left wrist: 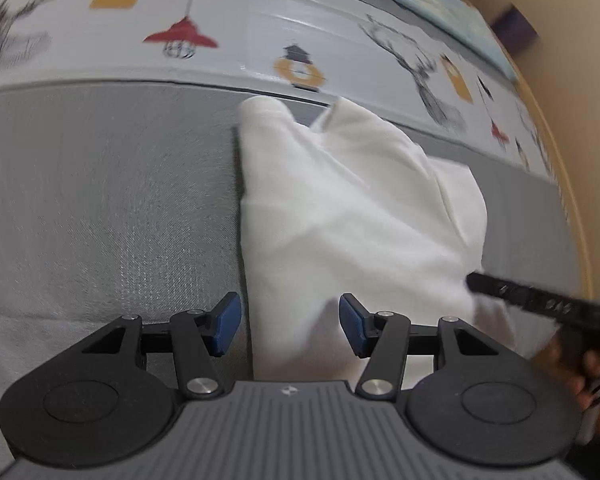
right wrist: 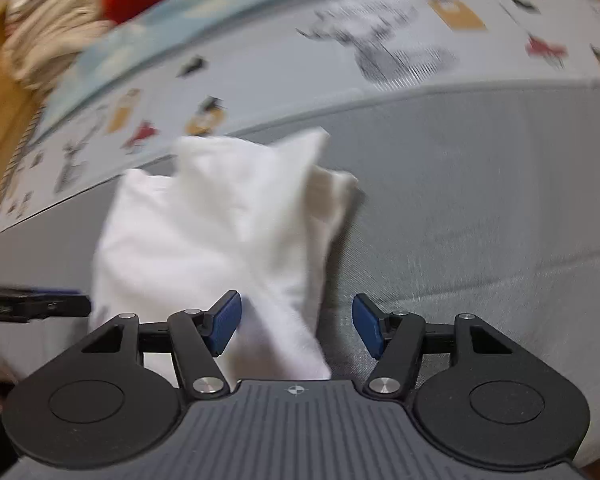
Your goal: Fold small clothes
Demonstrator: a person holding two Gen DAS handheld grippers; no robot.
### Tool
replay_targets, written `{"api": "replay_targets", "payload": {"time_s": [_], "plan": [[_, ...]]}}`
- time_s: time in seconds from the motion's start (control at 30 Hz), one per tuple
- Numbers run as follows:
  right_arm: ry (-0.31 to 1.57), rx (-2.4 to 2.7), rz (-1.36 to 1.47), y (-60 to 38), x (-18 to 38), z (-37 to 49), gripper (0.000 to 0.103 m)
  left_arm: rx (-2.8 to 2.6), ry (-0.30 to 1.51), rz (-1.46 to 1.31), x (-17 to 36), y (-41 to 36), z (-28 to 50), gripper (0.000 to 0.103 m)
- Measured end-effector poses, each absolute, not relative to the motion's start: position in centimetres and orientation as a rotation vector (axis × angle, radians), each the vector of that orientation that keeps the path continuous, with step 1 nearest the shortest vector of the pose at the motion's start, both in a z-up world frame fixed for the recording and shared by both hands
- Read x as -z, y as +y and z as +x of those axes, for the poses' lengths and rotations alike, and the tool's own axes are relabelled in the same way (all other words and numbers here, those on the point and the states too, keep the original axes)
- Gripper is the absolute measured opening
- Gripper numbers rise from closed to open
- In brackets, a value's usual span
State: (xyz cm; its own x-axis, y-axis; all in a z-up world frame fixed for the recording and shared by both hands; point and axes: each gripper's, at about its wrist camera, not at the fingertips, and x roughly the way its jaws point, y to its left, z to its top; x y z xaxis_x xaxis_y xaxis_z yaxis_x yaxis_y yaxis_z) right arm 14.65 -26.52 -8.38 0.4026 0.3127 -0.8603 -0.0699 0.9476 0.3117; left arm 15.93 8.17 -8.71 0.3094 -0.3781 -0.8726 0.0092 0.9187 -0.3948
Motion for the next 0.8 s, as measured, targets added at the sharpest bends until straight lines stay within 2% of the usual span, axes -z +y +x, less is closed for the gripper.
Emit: {"api": "replay_targets", "payload": {"time_s": [0.13, 0.33, 0.37, 0.4, 0.43, 0.47, 0.53, 0.57, 0.7, 0.77, 0.8], "plan": [[1.167, -0.205, 0.337, -26.8, 10.6, 16.1, 0.07, 0.259, 1.255, -0.423, 10.8, 8.7, 16.9, 0.06], [1.185, -0.207, 0.407, -26.6, 11.9, 18.0, 0.069, 0.282, 1.272, -0.41, 12.6, 7.3, 19.5, 0.06], [1.183, -0.217, 0.402, -26.4, 11.9, 18.3, 0.066, 0.277, 1.278, -0.405, 12.8, 7.2, 19.9, 0.061], [1.18, -0.235, 0.399, -26.3, 11.9, 18.5, 0.054, 0.272, 1.274, -0.403, 12.9, 7.2, 20.1, 0.058], [1.179, -0.255, 0.406, -26.2, 12.0, 18.7, 0.043, 0.269, 1.26, -0.398, 12.8, 7.2, 20.4, 0.046], [1.178, -0.262, 0.413, -26.0, 11.9, 19.0, 0.041, 0.277, 1.234, -0.388, 12.4, 7.1, 20.7, 0.034], [1.154, -0.274, 0.406, -25.8, 11.3, 19.4, 0.029, 0.298, 1.167, -0.376, 11.1, 7.1, 21.2, 0.029], [1.132, -0.281, 0.405, -25.7, 11.0, 19.6, 0.027, 0.3, 1.131, -0.376, 10.4, 7.2, 21.3, 0.028], [0.933, -0.315, 0.413, -25.2, 8.1, 20.3, 0.025, 0.274, 0.943, -0.371, 7.0, 8.1, 21.4, 0.029], [0.78, -0.348, 0.344, -23.8, 6.2, 20.2, 0.028, 0.22, 0.832, -0.362, 5.5, 8.8, 21.4, 0.041], [0.721, -0.342, 0.324, -23.2, 5.6, 20.1, 0.033, 0.167, 0.792, -0.357, 5.1, 9.5, 21.3, 0.044]]}}
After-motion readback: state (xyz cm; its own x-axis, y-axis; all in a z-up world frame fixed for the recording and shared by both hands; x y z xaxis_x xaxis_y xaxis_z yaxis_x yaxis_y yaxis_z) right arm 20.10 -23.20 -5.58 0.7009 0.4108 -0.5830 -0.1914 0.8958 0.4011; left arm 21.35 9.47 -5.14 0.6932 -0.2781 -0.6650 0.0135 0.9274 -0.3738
